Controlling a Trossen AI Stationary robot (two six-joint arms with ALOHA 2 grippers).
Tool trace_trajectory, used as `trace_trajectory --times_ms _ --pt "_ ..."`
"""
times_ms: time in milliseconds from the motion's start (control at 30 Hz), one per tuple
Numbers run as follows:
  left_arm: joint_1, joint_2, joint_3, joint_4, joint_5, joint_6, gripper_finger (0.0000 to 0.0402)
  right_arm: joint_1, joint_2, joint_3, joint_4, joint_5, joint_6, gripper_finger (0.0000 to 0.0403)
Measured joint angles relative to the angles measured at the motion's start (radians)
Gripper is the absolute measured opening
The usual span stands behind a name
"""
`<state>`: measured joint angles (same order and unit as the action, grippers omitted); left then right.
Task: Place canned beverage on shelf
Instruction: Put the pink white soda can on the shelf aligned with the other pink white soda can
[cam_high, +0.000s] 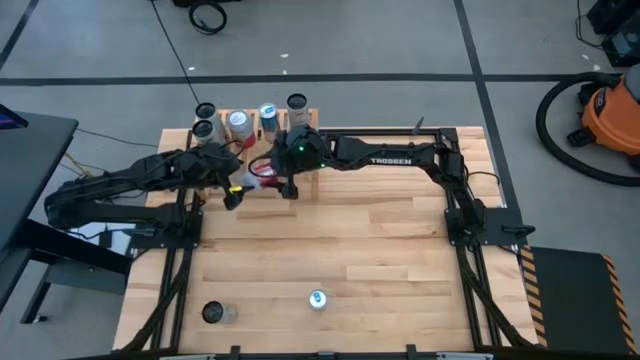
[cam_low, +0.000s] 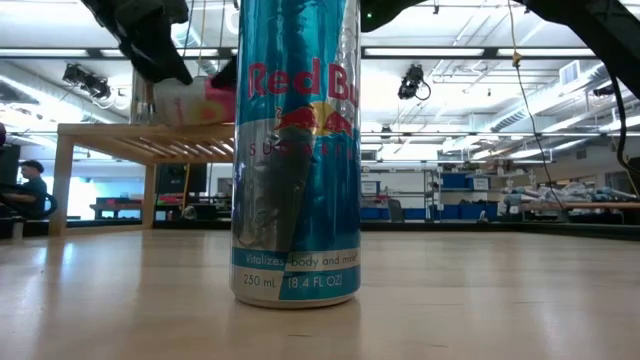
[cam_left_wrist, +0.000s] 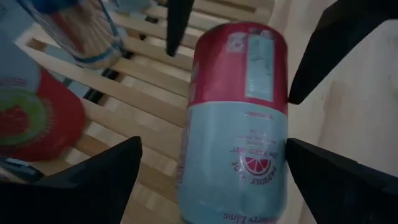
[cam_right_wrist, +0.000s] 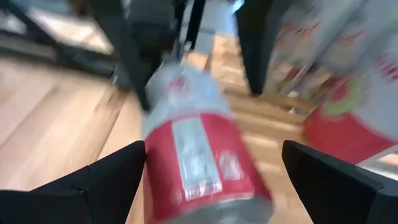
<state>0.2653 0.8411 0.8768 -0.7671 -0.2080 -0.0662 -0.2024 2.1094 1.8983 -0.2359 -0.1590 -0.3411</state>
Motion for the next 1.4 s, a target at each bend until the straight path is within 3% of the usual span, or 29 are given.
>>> trace_trajectory --times_ms 133,500,667,1400 --pt "0.002 0.044 0.000 0.016 0.009 0.024 0.0396 0.001 0.003 0.000 -0.071 0.027 -0.032 0.0387" --pt "0.013 0.208 0.000 0.096 -0.019 0.074 0.0396 0.011 0.014 0.000 -0.050 0.073 -0.083 0.0387" --pt "0.012 0.209 0.000 0.107 -0.016 0.074 0.0396 0.010 0.011 0.000 -0.094 0.025 -0.128 0.0387" --pt "0.019 0.199 0.000 0.111 -0.014 0.074 0.0396 0.024 0.014 0.000 0.015 0.036 -0.140 0.0387"
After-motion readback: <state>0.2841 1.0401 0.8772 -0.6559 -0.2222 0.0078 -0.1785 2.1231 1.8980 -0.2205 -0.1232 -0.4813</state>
